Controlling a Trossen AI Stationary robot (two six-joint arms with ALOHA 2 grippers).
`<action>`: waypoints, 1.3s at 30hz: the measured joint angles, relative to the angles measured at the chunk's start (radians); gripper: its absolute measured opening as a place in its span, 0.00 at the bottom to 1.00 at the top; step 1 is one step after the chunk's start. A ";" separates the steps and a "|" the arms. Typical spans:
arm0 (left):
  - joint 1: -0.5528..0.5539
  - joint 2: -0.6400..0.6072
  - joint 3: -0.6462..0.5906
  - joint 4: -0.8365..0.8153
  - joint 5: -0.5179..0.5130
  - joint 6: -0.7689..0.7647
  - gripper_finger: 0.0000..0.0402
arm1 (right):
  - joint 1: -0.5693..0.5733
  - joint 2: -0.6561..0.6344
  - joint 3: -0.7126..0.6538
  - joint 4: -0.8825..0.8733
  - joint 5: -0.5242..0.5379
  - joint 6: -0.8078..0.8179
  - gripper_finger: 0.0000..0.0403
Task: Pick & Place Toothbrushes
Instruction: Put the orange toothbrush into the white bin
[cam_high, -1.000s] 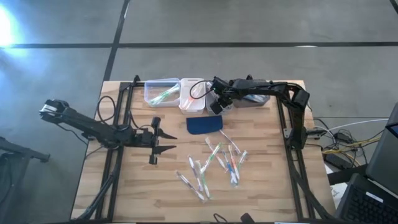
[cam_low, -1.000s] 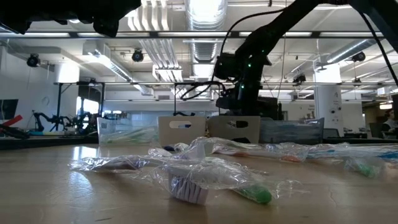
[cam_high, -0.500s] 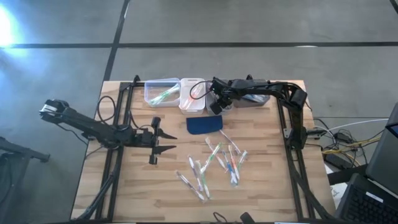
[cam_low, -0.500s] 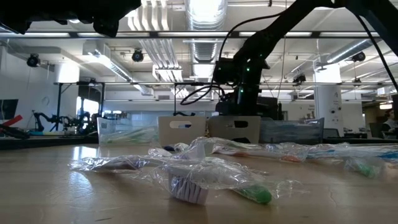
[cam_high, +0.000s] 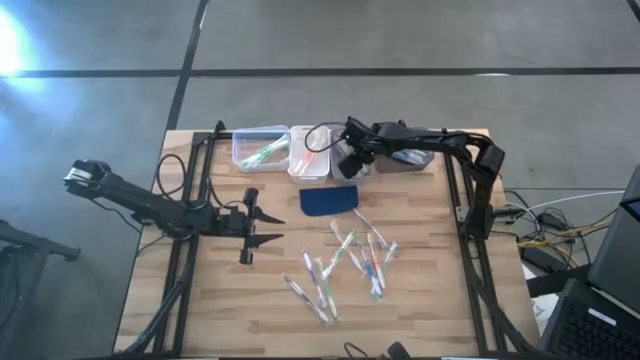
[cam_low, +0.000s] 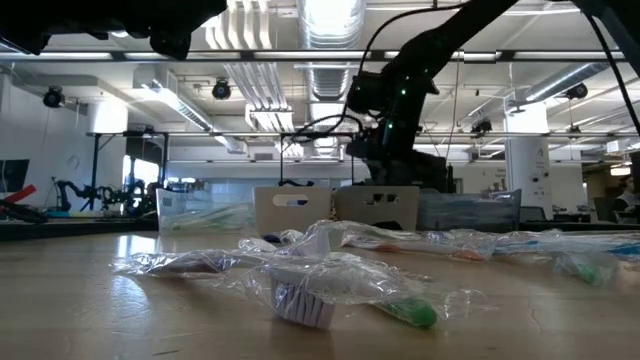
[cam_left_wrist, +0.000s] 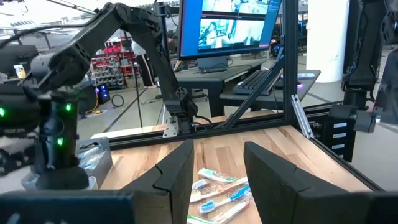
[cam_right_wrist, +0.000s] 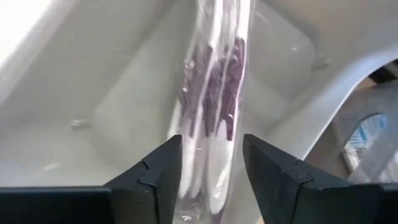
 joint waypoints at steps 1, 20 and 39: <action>0.000 0.000 0.000 0.000 0.000 0.000 0.37 | 0.000 -0.011 0.003 -0.001 -0.007 0.000 0.42; 0.000 0.000 0.000 -0.005 0.000 0.000 0.37 | 0.047 -0.109 0.158 -0.137 -0.020 0.001 0.46; 0.000 0.000 0.000 -0.019 0.000 0.000 0.37 | 0.308 -0.109 0.248 -0.294 -0.017 0.014 0.26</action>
